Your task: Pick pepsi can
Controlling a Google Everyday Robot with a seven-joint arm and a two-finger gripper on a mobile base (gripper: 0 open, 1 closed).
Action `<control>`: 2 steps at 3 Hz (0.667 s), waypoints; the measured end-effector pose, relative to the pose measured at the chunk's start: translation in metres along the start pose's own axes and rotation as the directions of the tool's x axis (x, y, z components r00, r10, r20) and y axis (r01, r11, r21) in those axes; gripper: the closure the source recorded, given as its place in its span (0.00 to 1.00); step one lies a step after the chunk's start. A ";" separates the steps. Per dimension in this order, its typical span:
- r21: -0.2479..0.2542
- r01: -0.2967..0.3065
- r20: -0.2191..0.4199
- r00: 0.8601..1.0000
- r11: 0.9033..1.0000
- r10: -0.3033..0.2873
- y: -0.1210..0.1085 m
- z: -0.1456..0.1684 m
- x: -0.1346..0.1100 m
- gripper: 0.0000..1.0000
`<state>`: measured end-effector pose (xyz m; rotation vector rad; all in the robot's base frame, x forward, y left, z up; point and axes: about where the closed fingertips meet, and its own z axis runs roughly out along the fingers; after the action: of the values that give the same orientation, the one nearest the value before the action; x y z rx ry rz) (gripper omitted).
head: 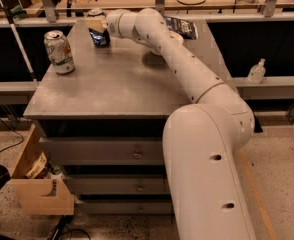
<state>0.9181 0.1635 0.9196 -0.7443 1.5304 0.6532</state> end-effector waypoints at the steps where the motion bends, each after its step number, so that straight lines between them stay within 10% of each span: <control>1: 0.025 0.044 0.000 0.999 0.999 -0.044 0.010 -0.018 -0.030 1.00; 2: 0.080 0.110 0.035 0.993 0.991 -0.113 0.027 -0.068 -0.091 1.00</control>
Offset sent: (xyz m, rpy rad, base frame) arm -0.1408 -0.0606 0.1766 -0.0670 -0.2150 -0.1227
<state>0.8583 0.1354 1.0155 -0.7481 1.4585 0.5192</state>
